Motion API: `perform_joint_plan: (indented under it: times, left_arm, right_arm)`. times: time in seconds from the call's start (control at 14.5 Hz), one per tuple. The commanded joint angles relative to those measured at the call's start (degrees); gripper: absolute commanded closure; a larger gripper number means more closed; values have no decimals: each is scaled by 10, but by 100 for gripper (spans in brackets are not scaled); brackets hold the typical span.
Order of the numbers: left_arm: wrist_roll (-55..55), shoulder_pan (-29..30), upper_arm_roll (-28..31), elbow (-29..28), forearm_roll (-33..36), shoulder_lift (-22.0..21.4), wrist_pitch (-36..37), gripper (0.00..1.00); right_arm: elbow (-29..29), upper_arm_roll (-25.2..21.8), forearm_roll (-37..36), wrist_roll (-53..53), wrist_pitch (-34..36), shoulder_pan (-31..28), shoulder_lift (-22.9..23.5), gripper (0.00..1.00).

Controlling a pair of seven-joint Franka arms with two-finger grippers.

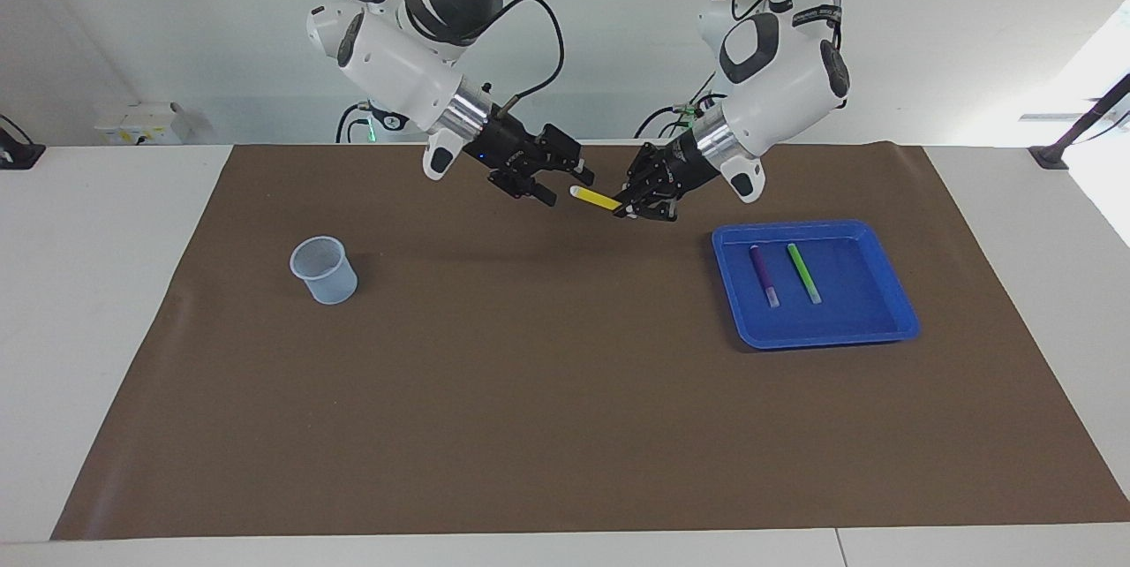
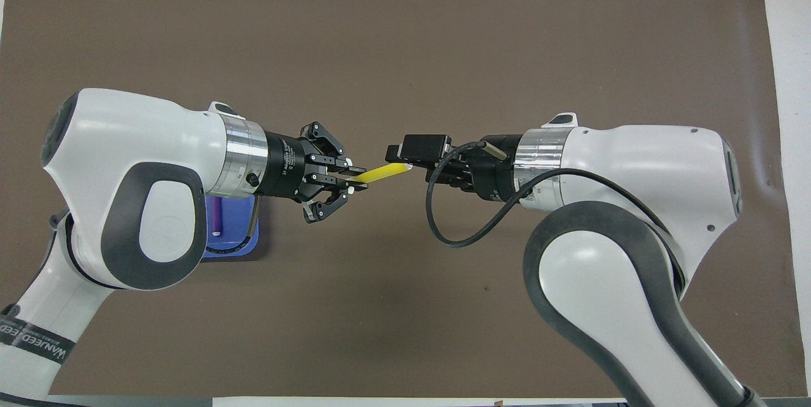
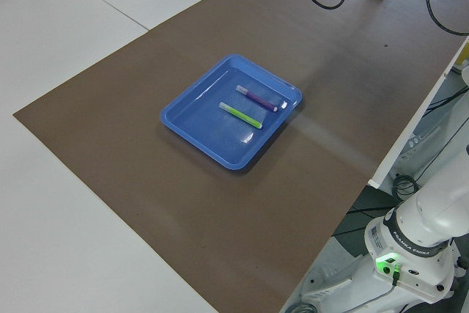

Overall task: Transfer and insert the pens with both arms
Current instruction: 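Grasp the yellow pen tip with the right gripper, open the left gripper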

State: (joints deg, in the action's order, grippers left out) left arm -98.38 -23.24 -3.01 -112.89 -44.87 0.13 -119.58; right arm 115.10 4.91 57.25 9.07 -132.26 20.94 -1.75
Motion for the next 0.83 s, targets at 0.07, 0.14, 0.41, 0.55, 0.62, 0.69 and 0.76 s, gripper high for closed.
perform_joint_plan:
  times: [0.07,0.14,0.41,0.55,0.62,0.69,0.76]
  left_arm:
    - [-2,-10,5,-22,-20,-19,-18,100]
    - [-3,-10,5,-22,-21,-19,-21,100]
    - [-3,-10,5,-23,-28,-22,-25,100]
    - [-3,-10,5,-26,-29,-22,-30,100]
    - [-3,-10,5,-26,-29,-22,-31,100]
    - [-3,-10,5,-27,-29,-22,-31,100]
    - [-3,-10,5,-27,-29,-22,-30,100]
  right_arm:
    - [8,0,6,-3,-8,0,-12,14]
    - [9,0,6,-5,-11,-1,-11,14]
    - [12,0,1,-2,-11,16,-14,18]
    - [13,1,0,-2,-11,16,-14,19]
    - [12,1,0,-2,-11,16,-13,20]
    - [12,1,0,-2,-12,16,-13,25]
    - [12,0,0,-2,-13,16,-12,32]
